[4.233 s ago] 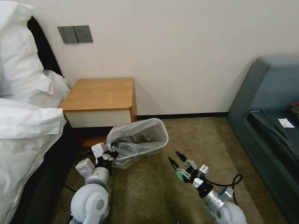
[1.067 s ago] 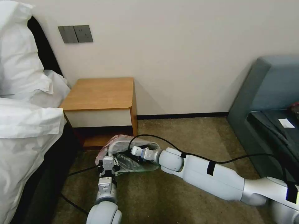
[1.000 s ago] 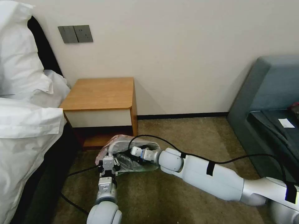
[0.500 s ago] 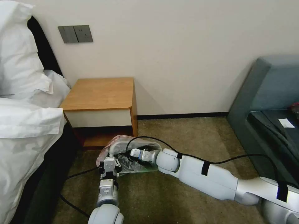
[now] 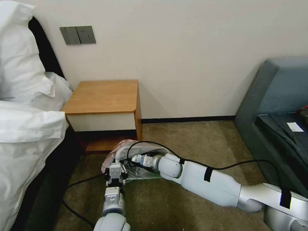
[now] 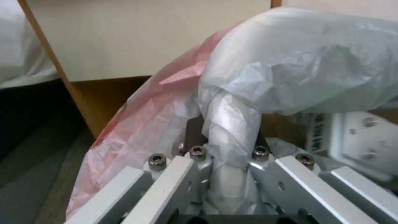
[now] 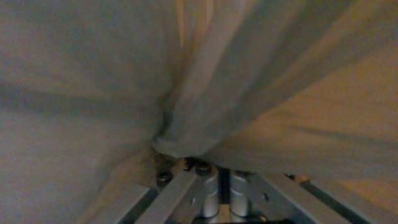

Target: Pick up the garbage bag from the table and place it over the trash can.

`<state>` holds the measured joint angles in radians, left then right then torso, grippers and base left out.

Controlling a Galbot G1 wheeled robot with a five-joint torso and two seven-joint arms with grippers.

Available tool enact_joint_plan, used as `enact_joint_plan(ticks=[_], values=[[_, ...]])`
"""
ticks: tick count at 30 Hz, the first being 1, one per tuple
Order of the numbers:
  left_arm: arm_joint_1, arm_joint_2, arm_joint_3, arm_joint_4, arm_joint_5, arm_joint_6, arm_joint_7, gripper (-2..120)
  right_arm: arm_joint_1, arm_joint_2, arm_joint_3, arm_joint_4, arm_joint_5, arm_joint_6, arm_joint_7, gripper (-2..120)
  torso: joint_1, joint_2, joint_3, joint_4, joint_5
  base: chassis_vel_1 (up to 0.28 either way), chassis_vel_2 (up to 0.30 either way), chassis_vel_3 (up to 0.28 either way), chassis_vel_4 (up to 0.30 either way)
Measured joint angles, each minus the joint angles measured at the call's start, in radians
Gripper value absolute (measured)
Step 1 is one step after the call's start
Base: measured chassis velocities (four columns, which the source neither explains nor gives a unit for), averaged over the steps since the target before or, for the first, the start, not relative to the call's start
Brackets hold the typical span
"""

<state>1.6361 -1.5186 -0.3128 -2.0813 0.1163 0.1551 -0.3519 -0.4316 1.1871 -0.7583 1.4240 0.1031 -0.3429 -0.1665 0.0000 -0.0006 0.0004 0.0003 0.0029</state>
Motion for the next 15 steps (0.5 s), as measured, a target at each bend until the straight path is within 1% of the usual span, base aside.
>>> enact_joint_plan(ticks=[5,9,11,13,15], values=[[-0.017,0.004,-0.014,0.023,-0.007,0.000,-0.001,4,-0.014,-0.026,0.017,0.051,0.015,-0.001,0.004,0,0.000,0.000,0.000,0.0001,-0.0001,0.000,0.000,0.000,0.000],[-0.042,0.006,-0.024,0.048,-0.026,0.002,-0.004,4,-0.056,-0.056,0.062,0.135,0.033,-0.006,0.007,0,0.000,0.000,0.000,0.0000,0.0000,0.000,0.000,0.000,0.000],[-0.046,0.006,-0.026,0.050,-0.029,0.003,-0.004,4,-0.062,-0.061,0.068,0.147,0.035,-0.006,0.007,0,0.000,0.000,0.000,0.0000,0.0000,0.000,0.000,0.000,0.000],[-0.059,0.008,-0.028,0.054,-0.041,0.007,-0.005,4,-0.092,-0.075,0.102,0.186,0.036,-0.005,0.007,0,0.000,0.000,0.000,0.0000,0.0001,0.000,0.000,0.000,0.000],[-0.061,0.009,-0.029,0.054,-0.045,0.008,-0.006,4,-0.102,-0.079,0.113,0.196,0.037,-0.004,0.007,0,0.000,0.000,0.000,0.0000,0.0000,0.000,0.000,0.000,0.000]])
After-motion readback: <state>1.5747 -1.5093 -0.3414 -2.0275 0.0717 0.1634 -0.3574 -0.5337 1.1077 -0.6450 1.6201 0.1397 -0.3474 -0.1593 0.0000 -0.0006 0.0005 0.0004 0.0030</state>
